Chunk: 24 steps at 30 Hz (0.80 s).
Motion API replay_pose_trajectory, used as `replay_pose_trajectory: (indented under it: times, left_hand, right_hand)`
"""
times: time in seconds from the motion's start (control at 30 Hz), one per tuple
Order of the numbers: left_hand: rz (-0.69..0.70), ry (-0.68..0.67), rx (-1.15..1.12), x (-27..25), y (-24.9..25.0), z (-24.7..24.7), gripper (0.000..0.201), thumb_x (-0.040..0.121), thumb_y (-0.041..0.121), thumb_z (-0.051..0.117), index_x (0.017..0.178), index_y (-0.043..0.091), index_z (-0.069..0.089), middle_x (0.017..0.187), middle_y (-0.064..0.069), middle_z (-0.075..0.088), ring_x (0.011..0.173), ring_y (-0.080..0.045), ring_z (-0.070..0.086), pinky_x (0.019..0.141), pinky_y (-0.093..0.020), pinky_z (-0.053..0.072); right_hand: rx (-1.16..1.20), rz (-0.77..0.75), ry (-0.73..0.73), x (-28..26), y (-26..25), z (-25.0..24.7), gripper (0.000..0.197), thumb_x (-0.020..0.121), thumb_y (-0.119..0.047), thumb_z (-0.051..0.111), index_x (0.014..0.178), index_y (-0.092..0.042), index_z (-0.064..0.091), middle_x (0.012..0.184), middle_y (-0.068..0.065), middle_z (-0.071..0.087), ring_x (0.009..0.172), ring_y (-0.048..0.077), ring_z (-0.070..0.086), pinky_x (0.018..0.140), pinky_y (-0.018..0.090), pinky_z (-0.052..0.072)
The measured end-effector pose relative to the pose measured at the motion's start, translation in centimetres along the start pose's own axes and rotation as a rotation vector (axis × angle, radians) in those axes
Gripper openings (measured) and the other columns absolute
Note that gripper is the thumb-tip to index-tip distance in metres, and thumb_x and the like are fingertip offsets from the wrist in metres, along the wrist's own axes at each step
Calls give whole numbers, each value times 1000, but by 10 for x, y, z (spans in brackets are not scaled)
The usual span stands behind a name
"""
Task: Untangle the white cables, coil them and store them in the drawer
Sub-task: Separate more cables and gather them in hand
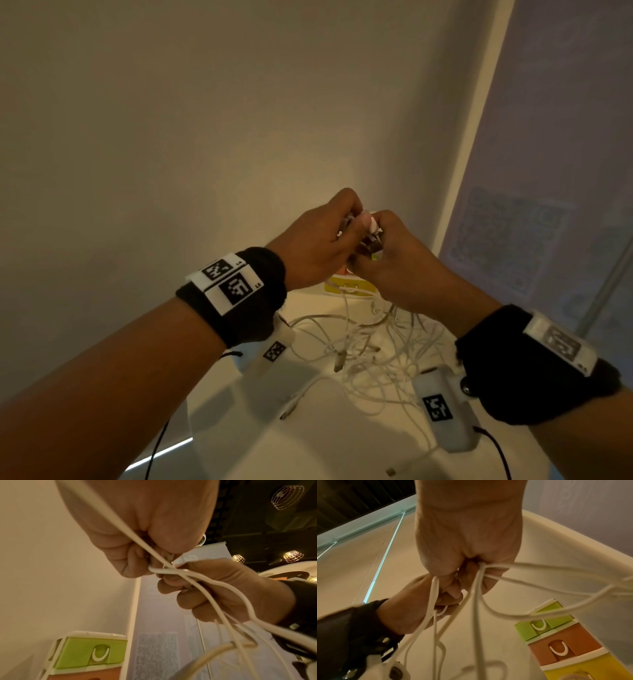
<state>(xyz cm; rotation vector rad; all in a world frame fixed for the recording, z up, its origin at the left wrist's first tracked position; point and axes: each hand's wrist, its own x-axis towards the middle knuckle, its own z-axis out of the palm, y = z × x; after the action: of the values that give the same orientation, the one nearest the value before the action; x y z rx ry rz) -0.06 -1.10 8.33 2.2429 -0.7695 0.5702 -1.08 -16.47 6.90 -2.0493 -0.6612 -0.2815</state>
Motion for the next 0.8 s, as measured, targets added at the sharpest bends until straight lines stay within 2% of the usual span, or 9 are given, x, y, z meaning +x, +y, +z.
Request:
replay_pose_trajectory:
  times: [0.13,0.2,0.23,0.3,0.43,0.53,0.6,0.67,0.8]
  left_hand:
    - [19,7,-67,-2,2,-5,23,97,42,47,114,27,52,85,7,61,70,4,55,62,-8,42]
    - [15,6,-69,-2,1,-7,26,96,44,49,119,32,53,86,9,60,72,8,54,63,-4,39]
    - [11,10,-75,-2,1,-7,26,96,44,49,119,35,55,88,7,61,73,7,54,65,-5,40]
    - [8,30,-77,-3,-1,-7,20,96,41,51,114,35,58,93,4,64,75,1,57,67,-10,44]
    - [-31,42,-55,-5,-1,-5,6,97,27,51,100,22,53,83,5,61,61,0,54,57,-11,42]
    - [-52,-50,-76,-6,-1,-5,4,98,22,46,97,18,46,76,-2,61,62,-11,57,58,-30,51]
    - [-40,-103,-49,-7,-1,-5,5,97,20,44,93,17,44,76,-9,62,62,-18,55,58,-38,50]
    - [-30,-139,-71,-8,-1,-3,10,99,21,42,90,18,43,79,-10,64,62,-20,57,58,-35,50]
    - [8,-131,-61,-11,-1,3,18,104,25,34,94,20,48,98,-11,64,82,-22,62,75,-39,53]
  right_hand:
    - [-64,10,-72,-2,-5,-1,44,95,-7,57,125,-23,28,105,11,57,96,34,64,77,48,55]
    - [-50,26,-119,-2,-6,-4,46,97,-4,53,128,-22,25,107,14,56,84,20,68,62,34,60]
    - [-29,27,-136,-2,-6,-4,43,97,-1,50,125,-22,25,104,14,56,70,9,66,51,21,53]
    - [-6,47,-158,-4,-7,-4,40,97,-1,47,123,-23,26,99,15,57,51,0,56,45,14,42]
    - [137,100,-168,-7,-5,0,36,98,2,40,125,-20,33,84,1,64,53,10,45,45,23,39]
    - [245,129,-173,-6,-1,4,32,99,6,35,121,-17,37,70,-10,65,59,12,44,51,25,37]
    - [219,111,-165,-5,-2,5,31,99,4,34,120,-18,36,74,-6,64,64,7,51,58,22,43]
    - [199,69,-155,-5,-1,6,36,100,2,35,125,-23,30,83,2,59,69,5,55,63,24,46]
    - [175,-28,-182,-5,5,12,48,100,-1,37,136,-28,21,78,4,44,56,0,46,54,22,41]
